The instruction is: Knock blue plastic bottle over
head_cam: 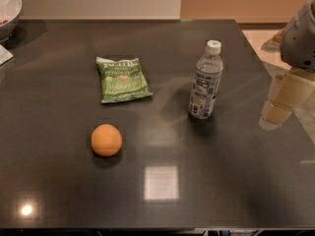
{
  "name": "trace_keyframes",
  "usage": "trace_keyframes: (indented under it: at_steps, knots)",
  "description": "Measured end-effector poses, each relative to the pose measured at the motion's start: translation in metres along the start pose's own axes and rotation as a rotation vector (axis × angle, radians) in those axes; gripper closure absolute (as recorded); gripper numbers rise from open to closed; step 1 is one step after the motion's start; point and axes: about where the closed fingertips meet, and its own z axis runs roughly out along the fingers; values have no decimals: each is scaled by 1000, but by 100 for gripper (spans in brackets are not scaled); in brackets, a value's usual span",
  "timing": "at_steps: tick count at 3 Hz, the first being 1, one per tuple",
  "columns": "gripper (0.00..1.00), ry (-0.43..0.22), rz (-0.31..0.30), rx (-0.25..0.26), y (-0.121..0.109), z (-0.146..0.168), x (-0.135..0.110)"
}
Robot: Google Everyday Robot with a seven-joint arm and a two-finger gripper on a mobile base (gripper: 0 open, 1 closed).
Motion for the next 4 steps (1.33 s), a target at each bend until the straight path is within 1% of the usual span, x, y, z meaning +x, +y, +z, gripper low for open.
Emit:
trace_keyframes:
  at_steps: [1,3,4]
  knots:
    - [0,-76,27,-24,-13,19,-11]
    - [0,-255,113,-69,-39,56,-35]
    - [0,-340,141,-93,-44,66,-53]
